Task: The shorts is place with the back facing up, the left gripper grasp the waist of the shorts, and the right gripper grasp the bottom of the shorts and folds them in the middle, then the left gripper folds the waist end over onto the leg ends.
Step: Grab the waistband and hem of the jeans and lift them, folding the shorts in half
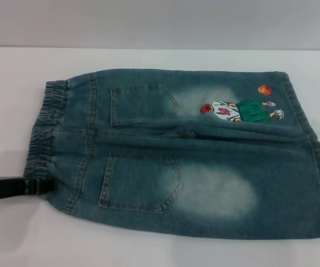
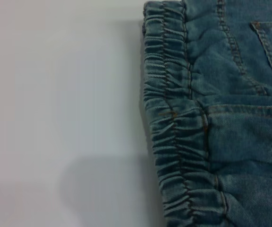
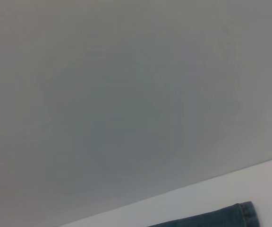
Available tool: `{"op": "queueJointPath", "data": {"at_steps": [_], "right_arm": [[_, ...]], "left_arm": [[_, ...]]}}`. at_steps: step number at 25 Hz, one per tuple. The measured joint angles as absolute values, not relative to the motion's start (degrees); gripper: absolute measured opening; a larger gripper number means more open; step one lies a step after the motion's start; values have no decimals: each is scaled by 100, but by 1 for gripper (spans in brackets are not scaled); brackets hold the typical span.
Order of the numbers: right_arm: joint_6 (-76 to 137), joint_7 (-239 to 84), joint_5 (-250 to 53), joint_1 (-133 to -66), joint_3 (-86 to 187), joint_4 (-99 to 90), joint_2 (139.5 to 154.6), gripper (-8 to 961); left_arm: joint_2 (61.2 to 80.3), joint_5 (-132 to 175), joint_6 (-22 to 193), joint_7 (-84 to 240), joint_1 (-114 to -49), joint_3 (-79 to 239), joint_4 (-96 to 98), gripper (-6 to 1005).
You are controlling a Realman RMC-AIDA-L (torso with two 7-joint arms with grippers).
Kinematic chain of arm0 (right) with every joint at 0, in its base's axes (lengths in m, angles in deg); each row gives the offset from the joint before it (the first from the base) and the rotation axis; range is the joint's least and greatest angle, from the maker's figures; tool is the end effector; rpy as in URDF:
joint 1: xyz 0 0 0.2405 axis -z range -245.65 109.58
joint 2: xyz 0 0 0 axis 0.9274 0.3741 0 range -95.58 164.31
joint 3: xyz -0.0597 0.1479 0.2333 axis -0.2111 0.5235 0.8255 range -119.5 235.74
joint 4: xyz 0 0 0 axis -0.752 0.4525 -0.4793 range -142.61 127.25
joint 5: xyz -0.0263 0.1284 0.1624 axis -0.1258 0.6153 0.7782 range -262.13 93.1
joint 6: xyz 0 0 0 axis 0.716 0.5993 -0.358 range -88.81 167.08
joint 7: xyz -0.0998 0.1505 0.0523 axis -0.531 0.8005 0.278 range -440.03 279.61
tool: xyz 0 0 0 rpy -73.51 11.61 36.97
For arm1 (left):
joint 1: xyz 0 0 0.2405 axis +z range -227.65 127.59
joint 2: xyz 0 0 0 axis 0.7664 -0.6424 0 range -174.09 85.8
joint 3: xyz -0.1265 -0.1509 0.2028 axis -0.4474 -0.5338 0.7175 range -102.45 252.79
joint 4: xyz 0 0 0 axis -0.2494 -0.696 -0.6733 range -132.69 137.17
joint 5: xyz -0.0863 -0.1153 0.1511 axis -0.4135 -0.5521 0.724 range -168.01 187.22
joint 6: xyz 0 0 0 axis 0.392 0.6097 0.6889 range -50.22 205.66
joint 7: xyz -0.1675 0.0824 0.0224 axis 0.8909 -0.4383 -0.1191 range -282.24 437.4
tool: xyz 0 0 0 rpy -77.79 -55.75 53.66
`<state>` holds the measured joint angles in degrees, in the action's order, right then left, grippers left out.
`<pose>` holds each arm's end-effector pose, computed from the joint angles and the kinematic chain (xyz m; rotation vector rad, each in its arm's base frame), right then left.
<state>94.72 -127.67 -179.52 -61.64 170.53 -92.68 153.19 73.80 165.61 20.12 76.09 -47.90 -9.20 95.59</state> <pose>0.3090 0.3154 0.0637 -1.8477 1.2780 0.7763 -0.3282 0.2976 -0.0357 -1.8904 -1.3903 0.1102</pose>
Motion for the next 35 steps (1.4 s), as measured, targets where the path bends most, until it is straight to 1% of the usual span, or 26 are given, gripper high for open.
{"op": "queueJointPath", "data": {"at_steps": [11, 17, 24, 25, 30, 35], "right_arm": [[9543, -12772, -17868, -6151, 17088, -9264, 15318, 702], [9564, -12782, -17820, -6150, 17096, -9258, 15311, 702], [9606, -12785, -17814, -6140, 17097, -9263, 15310, 702], [9620, -12785, -17812, -6140, 17097, -9264, 15310, 702], [9635, -12785, -17806, -6139, 17115, -9259, 15317, 702], [9661, -12785, -17802, -6134, 17115, -9257, 15319, 702]], "left_arm": [[7373, 16576, 1816, 7457, -4752, -912, 9796, 826], [7371, 16579, 1788, 7450, -4793, -912, 9751, 681], [7371, 16578, 1770, 7449, -4789, -912, 9797, 482], [7371, 16578, 1763, 7448, -4780, -912, 9844, 419], [7371, 16578, 1730, 7446, -4752, -912, 9918, 276], [7371, 16578, 1716, 7444, -4748, -880, 9921, 239]]}}
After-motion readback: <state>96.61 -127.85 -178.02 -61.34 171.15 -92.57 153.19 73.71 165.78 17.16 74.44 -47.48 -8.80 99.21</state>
